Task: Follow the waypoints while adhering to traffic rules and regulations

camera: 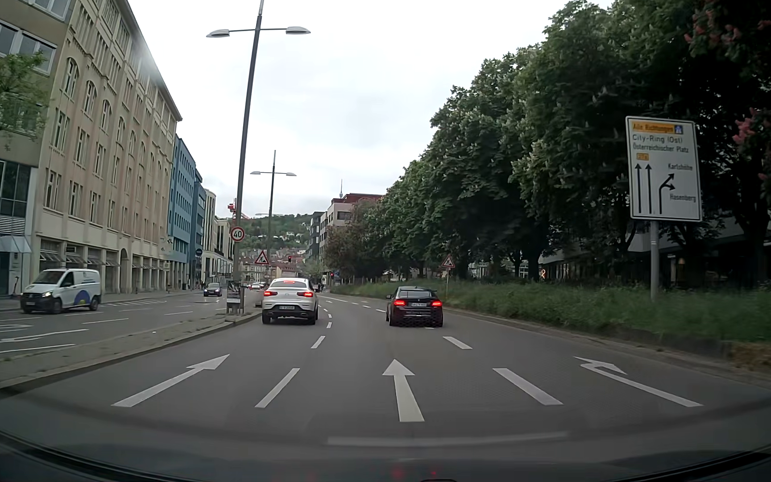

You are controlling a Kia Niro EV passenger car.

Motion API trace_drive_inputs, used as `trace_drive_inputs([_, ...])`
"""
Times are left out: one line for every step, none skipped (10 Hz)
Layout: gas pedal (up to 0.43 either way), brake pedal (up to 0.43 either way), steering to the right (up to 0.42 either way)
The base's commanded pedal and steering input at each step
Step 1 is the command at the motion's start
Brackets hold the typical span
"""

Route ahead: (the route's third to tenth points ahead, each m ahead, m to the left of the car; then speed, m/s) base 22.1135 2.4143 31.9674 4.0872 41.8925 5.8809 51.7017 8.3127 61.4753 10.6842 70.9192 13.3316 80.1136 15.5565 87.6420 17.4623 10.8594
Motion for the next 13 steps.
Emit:
trace_drive_inputs([0.047,0.0,-0.02])
trace_drive_inputs([0.039,0.0,-0.02])
trace_drive_inputs([0.028,0.0,-0.02])
trace_drive_inputs([0.028,0.0,-0.02])
trace_drive_inputs([0.028,0.0,-0.02])
trace_drive_inputs([0.028,0.0,-0.02])
trace_drive_inputs([0.028,0.0,-0.02])
trace_drive_inputs([0.028,0.0,-0.021])
trace_drive_inputs([0.028,0.0,-0.023])
trace_drive_inputs([0.028,0.0,-0.023])
trace_drive_inputs([0.028,0.0,-0.024])
trace_drive_inputs([0.028,0.0,-0.024])
trace_drive_inputs([0.02,0.0,-0.024])
